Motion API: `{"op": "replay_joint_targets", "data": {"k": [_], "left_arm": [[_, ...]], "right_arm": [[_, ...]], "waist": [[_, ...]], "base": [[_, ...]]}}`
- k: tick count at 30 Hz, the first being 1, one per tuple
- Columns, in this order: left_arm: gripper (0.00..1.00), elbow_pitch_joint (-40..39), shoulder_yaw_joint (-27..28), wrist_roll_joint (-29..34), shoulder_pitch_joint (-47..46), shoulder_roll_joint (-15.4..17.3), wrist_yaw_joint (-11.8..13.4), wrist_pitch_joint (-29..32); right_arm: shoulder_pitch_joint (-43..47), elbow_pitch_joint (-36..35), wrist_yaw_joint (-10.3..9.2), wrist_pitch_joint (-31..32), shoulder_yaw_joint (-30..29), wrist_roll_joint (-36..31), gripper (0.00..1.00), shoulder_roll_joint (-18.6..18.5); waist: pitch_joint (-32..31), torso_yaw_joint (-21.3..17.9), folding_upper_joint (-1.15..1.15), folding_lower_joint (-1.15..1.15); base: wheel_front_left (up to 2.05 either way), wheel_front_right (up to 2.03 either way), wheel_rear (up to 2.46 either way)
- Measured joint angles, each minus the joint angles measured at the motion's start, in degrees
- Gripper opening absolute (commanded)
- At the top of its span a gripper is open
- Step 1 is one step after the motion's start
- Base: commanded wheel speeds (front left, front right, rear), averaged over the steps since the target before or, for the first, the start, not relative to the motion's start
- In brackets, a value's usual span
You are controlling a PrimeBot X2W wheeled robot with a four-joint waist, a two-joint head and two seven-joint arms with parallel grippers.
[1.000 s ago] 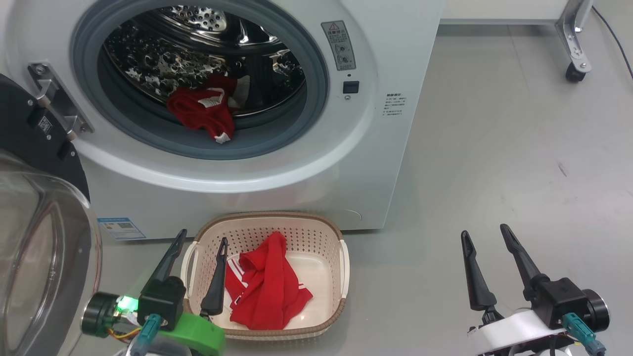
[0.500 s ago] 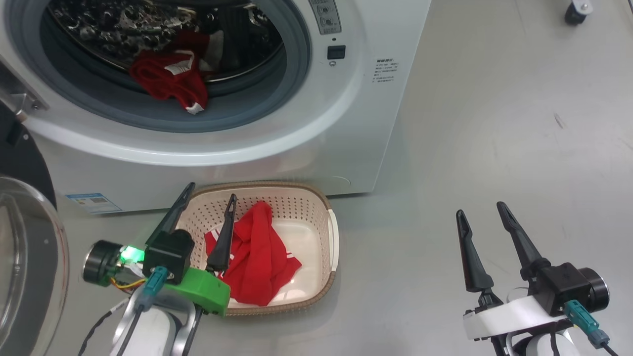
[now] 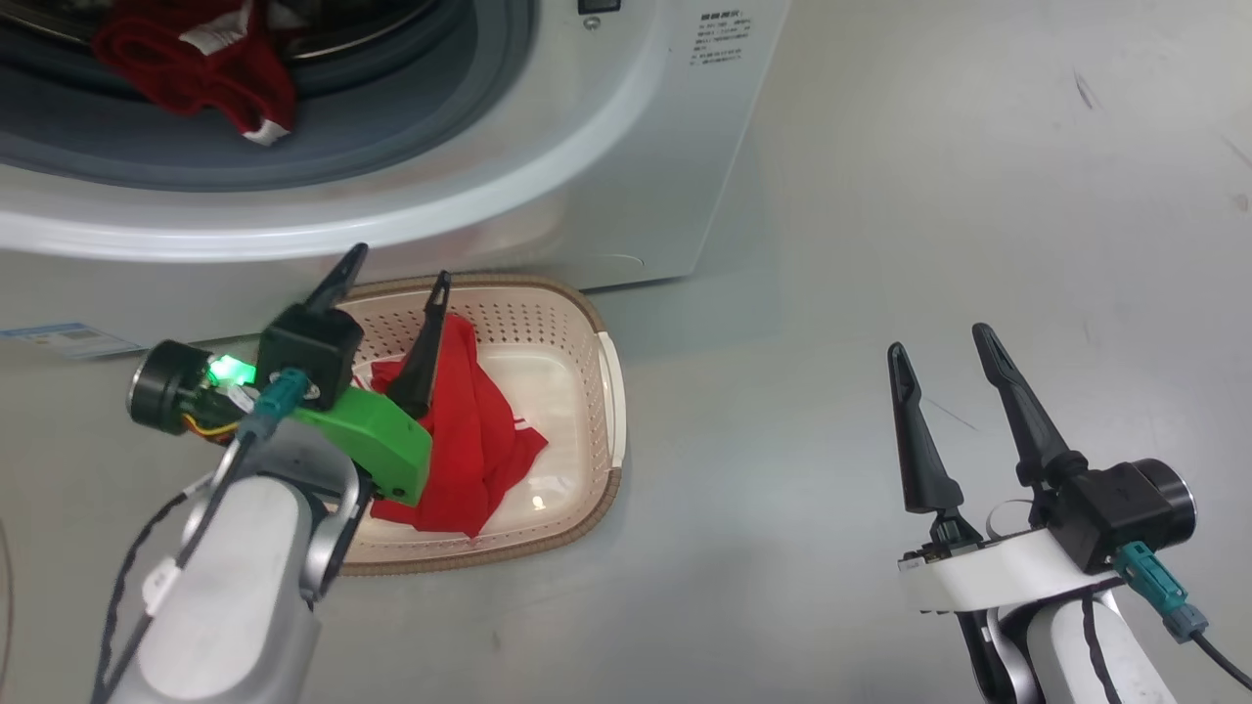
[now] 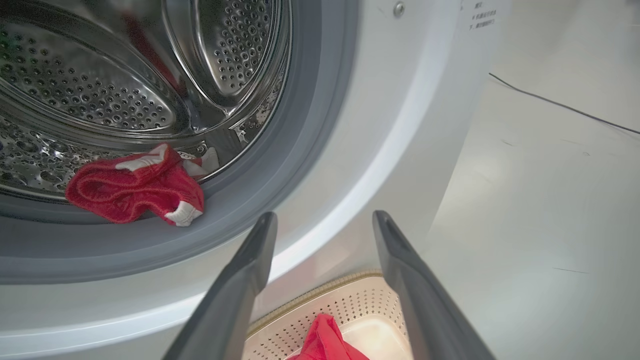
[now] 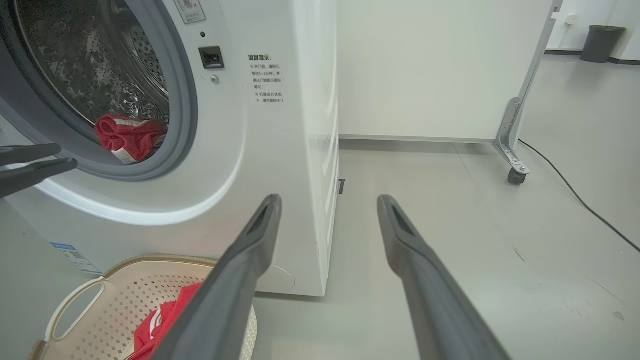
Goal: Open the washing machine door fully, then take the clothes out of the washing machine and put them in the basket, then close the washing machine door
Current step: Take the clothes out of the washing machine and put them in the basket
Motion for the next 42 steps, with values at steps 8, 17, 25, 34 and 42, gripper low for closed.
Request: {"op": "replay_joint_targets", "data": {"k": [8,17,25,34,42], "left_arm": [[1.0,4.28,3.31,-2.02,-8.24,3.27,-1.69,7.03],[1.0,6.39,6.6,-3.02,-18.91,7.71,-2.36,13.3],[1.0,8.82,9.28,-3.01,-26.4,13.01,-2.64,18.48],[1.0,11.71,10.81,-2.99,-32.54,17.47,-3.16,23.19],[1.0,15.95,10.4,-3.07,-34.96,18.98,-3.76,27.31]], "right_arm": [[-3.42,0.68,0.1,-0.03,0.69,1.44,1.0,0.47],[-6.64,2.42,0.11,-0.27,1.09,2.66,1.0,0.75],[-8.82,3.83,0.16,-0.54,1.67,3.56,1.0,0.93],[-10.35,3.79,0.16,-0.55,1.8,4.14,1.0,1.19],[-10.97,3.8,0.16,-0.55,1.94,4.72,1.0,1.26]], "waist": [[5.25,-3.31,0.0,0.0],[9.71,-6.71,0.0,0.0],[12.16,-8.75,0.0,0.0],[13.84,-10.18,0.0,0.0],[14.75,-11.04,0.0,0.0]], "base": [[0.0,0.0,0.0],[0.0,0.0,0.0],[0.0,0.0,0.0],[0.0,0.0,0.0],[0.0,0.0,0.0]]}}
